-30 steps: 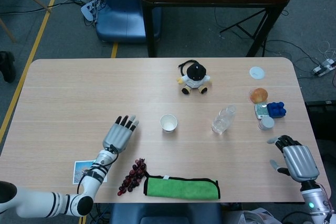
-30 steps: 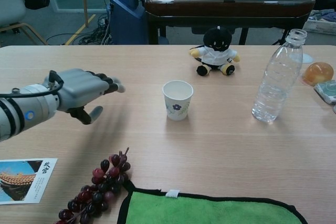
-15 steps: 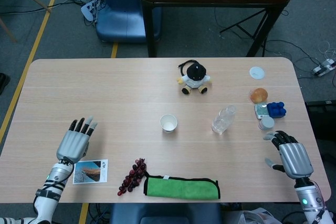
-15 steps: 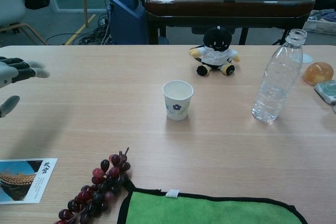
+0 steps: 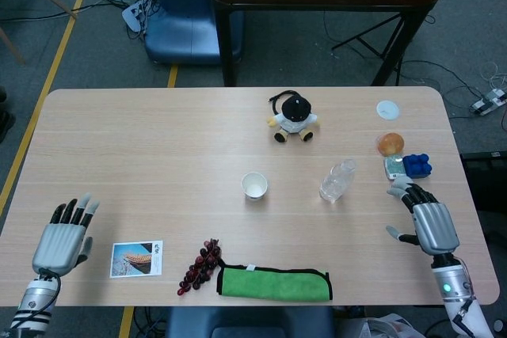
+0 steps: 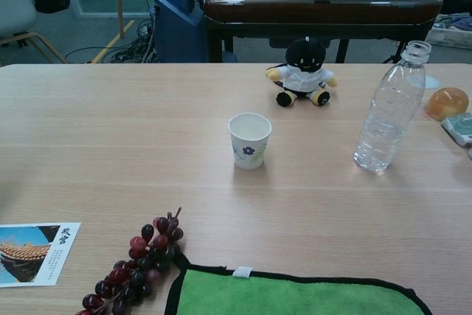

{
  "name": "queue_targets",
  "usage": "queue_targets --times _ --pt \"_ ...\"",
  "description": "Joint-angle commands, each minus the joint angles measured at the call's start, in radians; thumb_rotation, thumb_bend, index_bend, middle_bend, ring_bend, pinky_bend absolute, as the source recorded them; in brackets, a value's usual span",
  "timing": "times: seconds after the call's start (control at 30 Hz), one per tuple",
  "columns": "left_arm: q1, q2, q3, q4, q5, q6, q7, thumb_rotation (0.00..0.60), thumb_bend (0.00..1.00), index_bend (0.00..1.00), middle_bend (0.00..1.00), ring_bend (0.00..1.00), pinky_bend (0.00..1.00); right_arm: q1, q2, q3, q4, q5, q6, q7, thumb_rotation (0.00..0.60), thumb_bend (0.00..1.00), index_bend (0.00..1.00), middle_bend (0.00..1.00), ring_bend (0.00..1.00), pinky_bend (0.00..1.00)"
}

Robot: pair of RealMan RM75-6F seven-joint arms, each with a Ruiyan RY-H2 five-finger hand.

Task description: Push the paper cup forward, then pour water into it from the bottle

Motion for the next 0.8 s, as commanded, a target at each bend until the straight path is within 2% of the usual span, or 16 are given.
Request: queue_targets --times 0.03,0.5,0.8 --pt "0.05 0.01 -0.003 0.047 0.028 0.015 -0.068 0.6 0.38 0.06 0.0 0.0 0.08 0.016 -0.023 0.016 0.015 0.001 0.002 0.031 0.6 0.06 0.28 0.22 0.16 0.31" --pt "0.136 0.018 -0.037 0.136 0.095 -0.032 -0.205 0.6 0.38 0.07 0.0 0.0 0.08 0.091 -0.164 0.088 0.197 0.104 -0.087 0.139 0.6 0.04 0.26 0.21 0.16 0.31" --pt "0.163 0.028 -0.057 0.149 0.132 -0.062 -0.237 0.6 0.38 0.07 0.0 0.0 0.08 0.137 -0.252 0.125 0.328 0.134 -0.117 0.241 0.6 0.03 0.24 0.2 0.15 0.31"
